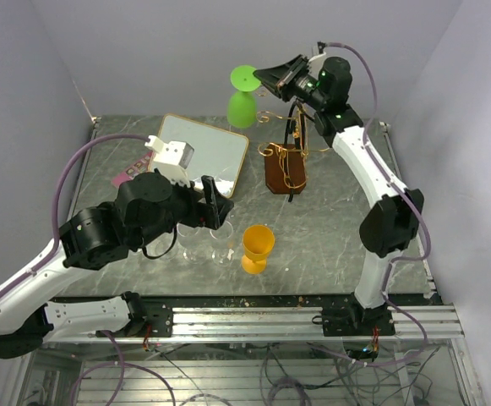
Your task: Take the wine glass off the wine glass rack
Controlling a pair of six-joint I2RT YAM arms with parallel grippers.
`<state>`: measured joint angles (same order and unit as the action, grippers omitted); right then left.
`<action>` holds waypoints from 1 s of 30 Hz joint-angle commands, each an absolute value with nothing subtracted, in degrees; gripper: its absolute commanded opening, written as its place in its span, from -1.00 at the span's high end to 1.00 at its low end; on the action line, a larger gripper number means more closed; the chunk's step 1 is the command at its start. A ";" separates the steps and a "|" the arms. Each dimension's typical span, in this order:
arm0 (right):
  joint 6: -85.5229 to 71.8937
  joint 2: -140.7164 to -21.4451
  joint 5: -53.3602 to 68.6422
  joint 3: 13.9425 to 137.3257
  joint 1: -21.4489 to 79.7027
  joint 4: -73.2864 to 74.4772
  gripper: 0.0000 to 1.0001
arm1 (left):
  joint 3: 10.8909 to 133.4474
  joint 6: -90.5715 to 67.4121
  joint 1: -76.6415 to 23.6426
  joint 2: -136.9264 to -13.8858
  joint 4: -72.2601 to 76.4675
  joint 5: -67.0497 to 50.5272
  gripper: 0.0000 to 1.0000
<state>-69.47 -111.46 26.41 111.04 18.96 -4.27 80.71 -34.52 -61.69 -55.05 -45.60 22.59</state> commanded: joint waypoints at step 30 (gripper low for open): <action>-71.01 -39.28 5.33 56.21 18.28 -1.03 1.00 | 79.11 -38.09 -56.26 -66.86 -25.43 0.10 -0.92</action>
<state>-63.44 -42.78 7.38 61.12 18.44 2.70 78.89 -36.01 -60.29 -65.87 -33.54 9.74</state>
